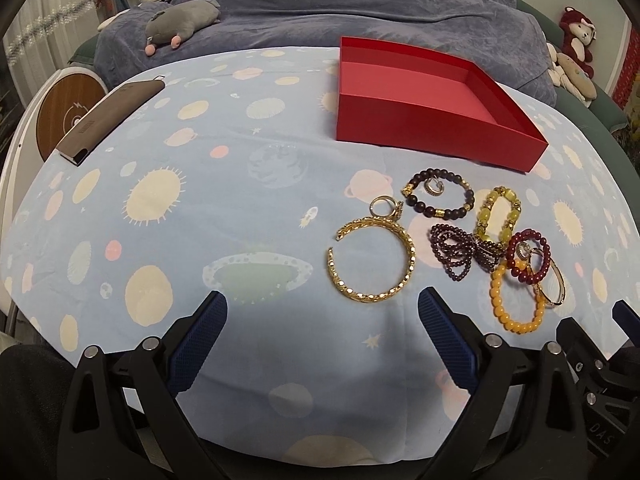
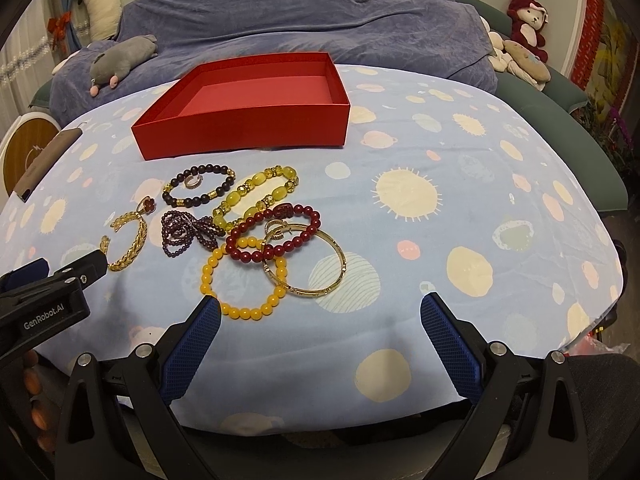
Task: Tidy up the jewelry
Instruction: 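Grasp the gold twisted cuff bangle with the left tool, then lift the gold cuff with the left tool while the right tool grasps the thin gold bangle, then carry both bangles into the red box and open both tools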
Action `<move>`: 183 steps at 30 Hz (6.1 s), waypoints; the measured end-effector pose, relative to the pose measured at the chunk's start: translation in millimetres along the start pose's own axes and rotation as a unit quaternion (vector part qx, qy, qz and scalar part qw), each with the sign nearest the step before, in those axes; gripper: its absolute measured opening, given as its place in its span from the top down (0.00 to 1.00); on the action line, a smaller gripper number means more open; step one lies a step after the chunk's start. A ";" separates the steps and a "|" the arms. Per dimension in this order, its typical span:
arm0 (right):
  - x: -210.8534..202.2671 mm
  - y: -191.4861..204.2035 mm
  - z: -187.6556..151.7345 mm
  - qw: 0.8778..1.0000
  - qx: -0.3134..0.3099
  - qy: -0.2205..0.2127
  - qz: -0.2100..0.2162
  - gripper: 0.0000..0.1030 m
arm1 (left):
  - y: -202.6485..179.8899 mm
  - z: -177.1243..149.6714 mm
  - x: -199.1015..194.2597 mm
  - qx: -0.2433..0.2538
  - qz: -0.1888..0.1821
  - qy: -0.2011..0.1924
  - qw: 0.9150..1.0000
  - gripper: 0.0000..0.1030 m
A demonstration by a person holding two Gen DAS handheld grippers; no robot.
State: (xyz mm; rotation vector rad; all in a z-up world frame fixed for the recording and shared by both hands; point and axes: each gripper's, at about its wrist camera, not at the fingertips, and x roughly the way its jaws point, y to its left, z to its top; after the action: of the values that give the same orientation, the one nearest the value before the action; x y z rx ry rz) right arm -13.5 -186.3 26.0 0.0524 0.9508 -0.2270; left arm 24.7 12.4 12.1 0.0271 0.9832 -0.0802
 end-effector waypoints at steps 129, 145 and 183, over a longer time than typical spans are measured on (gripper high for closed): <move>32.6 -11.8 3.1 0.993 -0.012 0.095 0.062 0.45 | -11.8 3.1 -9.3 0.010 -0.029 0.031 0.999 0.48; 5.9 -14.6 86.3 0.995 -0.010 0.014 0.096 0.45 | -26.0 59.6 -13.5 0.027 -0.042 0.000 0.999 0.48; 179.9 17.3 297.9 0.995 -0.042 0.007 0.093 0.40 | -71.7 268.8 149.5 0.043 -0.043 0.001 0.998 0.35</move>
State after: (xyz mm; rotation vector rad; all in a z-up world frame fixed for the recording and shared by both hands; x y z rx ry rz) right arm 329.3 -242.8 52.3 0.0655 0.9620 -0.0152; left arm 324.6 -83.3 37.5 0.0637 0.9815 -0.2019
